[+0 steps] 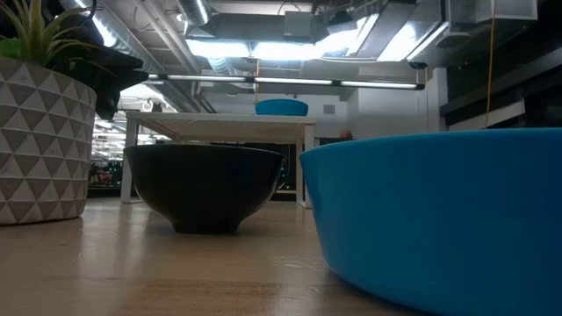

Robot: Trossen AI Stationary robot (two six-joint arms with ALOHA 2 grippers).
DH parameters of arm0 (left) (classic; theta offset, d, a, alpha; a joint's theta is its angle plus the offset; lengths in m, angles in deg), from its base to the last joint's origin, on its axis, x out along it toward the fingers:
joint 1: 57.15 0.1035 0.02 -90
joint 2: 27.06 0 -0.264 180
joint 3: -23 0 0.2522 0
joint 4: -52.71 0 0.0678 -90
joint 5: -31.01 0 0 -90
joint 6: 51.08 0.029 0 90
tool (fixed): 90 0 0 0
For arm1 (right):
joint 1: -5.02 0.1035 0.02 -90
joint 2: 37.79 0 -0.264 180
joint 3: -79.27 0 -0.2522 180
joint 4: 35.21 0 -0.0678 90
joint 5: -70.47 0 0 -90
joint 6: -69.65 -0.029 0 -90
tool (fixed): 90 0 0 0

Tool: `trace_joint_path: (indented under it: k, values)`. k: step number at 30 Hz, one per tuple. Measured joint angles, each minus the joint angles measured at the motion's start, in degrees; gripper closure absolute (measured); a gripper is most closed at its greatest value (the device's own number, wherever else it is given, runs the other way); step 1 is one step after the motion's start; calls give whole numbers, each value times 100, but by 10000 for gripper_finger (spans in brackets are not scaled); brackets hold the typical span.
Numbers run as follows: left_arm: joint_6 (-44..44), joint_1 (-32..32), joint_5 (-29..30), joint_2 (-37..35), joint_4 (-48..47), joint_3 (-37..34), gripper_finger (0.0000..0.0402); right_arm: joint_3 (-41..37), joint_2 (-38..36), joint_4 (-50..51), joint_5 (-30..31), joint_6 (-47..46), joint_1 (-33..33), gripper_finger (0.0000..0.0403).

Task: Pick & Place Mini bowls
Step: Stack the blue bowl on the blue bowl on the shelf

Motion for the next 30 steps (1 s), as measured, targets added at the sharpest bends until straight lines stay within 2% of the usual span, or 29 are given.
trace_joint_path:
  k: [6,13,19,23,28,30]
  values:
    - [2,1,0,0,0,-1,302,-13,28,-24,148,3,-2,285]
    - [2,0,0,0,0,-1,302,-433,46,-516,57,-8,-2,285]
    - [0,1,-2,0,0,-1,302,-392,46,-493,-1,-3,-11,289]
    - [0,1,-2,0,0,-1,302,-274,46,-493,-1,3,-11,314]
    - [0,0,-2,0,0,-1,302,-163,46,-506,146,11,-11,382]
    - [2,-1,-2,0,0,-1,302,-137,46,-508,307,13,-11,393]
